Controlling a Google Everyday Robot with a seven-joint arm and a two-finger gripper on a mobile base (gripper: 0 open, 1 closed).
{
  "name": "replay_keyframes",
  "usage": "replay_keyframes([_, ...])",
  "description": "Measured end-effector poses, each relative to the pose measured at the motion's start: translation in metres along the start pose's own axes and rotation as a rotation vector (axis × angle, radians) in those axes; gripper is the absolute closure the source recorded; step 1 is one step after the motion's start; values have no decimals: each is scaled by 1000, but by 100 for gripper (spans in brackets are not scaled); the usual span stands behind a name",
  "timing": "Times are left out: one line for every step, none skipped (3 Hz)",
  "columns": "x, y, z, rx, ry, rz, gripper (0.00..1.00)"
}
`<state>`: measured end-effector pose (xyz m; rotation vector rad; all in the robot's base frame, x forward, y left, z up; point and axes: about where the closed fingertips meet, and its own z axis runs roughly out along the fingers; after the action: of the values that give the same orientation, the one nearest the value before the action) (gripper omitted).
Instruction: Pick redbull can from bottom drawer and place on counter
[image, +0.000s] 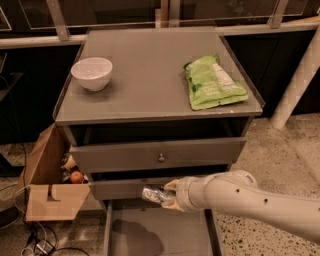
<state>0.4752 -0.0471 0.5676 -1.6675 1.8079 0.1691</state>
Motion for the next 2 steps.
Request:
replay_keyframes([-1, -1, -1, 3, 1, -3, 100])
replay_keyframes([-3, 3, 4, -17, -2, -3, 100])
